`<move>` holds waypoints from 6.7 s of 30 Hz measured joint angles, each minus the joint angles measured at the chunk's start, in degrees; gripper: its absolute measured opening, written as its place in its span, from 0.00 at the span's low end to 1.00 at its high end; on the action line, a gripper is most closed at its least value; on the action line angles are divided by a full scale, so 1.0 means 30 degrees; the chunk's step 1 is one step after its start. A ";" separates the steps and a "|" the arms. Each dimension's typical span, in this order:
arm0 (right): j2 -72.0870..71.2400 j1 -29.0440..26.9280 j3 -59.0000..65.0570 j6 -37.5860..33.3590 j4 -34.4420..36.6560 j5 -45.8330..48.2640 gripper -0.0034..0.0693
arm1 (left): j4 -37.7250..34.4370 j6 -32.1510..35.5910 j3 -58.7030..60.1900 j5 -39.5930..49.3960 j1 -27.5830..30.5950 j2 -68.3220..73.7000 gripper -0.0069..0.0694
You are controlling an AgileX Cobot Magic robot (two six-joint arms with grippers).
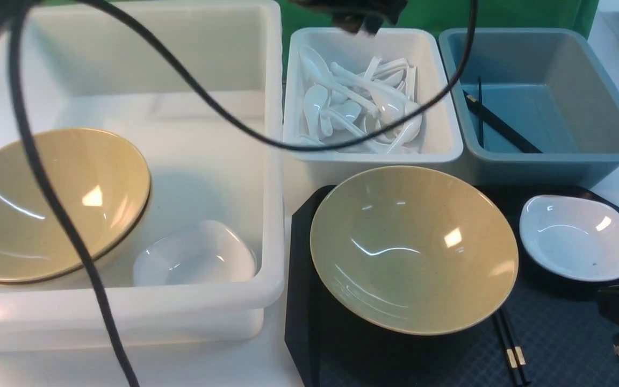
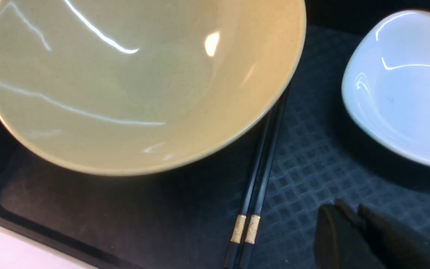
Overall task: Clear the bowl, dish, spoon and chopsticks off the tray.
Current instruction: Use the left arm to grab the yellow noodle bowl on the left, then use the left arm to put the noodle bowl into the large storage box on the left, then use the right arm to grab the chopsticks
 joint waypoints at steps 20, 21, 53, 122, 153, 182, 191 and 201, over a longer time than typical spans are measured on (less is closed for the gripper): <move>0.0000 0.0000 0.0000 0.0000 0.0004 0.0086 0.18 | -0.0455 -0.0510 0.3901 -0.0467 -0.0045 0.3837 0.73; 0.0000 0.0000 0.0000 0.0000 0.0004 0.0086 0.18 | -0.0399 -0.0510 0.3901 -0.0549 -0.0060 0.3905 0.73; 0.0000 0.0000 0.0000 0.0000 0.0076 0.0022 0.21 | -0.1539 -0.0485 0.2233 0.1893 -0.0697 0.5764 0.59; -0.2286 0.0000 -0.0047 -0.0741 -0.0008 0.0028 0.28 | -0.5426 0.2391 1.4471 -0.3591 1.7453 -0.6747 0.09; -0.2286 0.0000 -0.0047 -0.0518 0.0064 -0.0274 0.29 | -0.4467 0.3077 1.4791 -0.3470 2.0702 -0.5321 0.24; -0.2286 0.0000 -0.0047 -0.0572 0.0076 -0.0317 0.30 | -1.5765 1.0193 2.0423 -0.7246 1.9115 -1.0740 0.09; 0.0847 0.0000 -0.2435 -0.0953 0.0076 0.4818 0.38 | -1.8599 1.6312 2.1517 -0.7153 1.2887 -1.7490 0.08; 0.8955 0.2054 -0.6133 -0.0765 -0.1065 0.5101 0.49 | -1.4005 1.7742 2.7858 -0.6828 0.9060 -2.2634 0.08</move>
